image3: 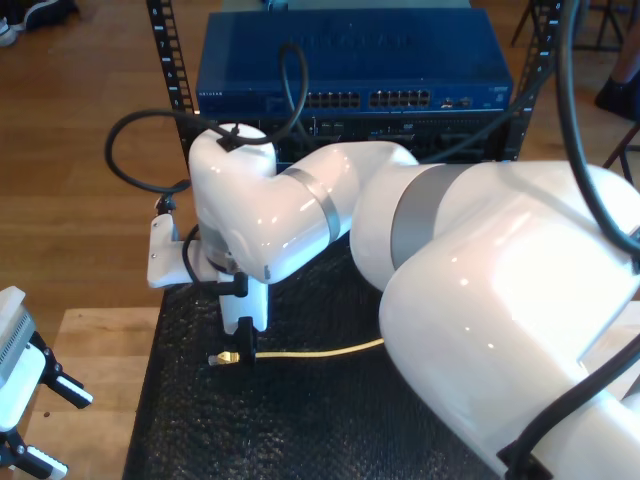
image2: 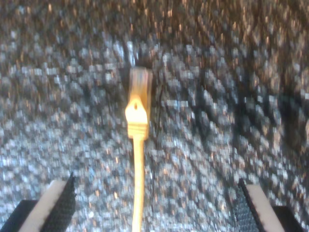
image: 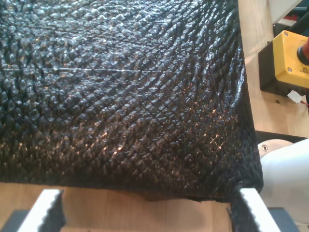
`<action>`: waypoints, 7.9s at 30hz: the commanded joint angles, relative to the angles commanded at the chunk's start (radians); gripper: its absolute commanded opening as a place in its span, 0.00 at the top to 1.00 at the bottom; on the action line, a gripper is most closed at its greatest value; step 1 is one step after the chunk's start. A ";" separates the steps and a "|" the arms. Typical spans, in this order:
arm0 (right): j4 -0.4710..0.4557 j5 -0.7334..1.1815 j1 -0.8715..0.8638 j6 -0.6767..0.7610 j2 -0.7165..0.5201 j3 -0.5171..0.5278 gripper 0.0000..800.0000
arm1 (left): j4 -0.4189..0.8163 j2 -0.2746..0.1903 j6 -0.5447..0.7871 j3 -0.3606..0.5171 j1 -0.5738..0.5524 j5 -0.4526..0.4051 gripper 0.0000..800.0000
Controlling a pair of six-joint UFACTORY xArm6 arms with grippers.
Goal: Grab the cable and plug it in
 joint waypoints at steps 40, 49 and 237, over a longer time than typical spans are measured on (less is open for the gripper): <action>-0.086 -0.002 0.049 0.087 0.054 -0.005 0.36 | -0.002 0.011 -0.020 0.002 -0.002 -0.020 0.00; -0.120 -0.014 0.057 0.121 0.055 0.002 0.46 | -0.002 0.011 -0.020 0.002 -0.002 -0.020 0.00; 0.342 0.308 -0.370 -0.201 -0.798 0.344 0.99 | -0.626 0.000 -0.327 -0.192 -0.615 -0.021 0.00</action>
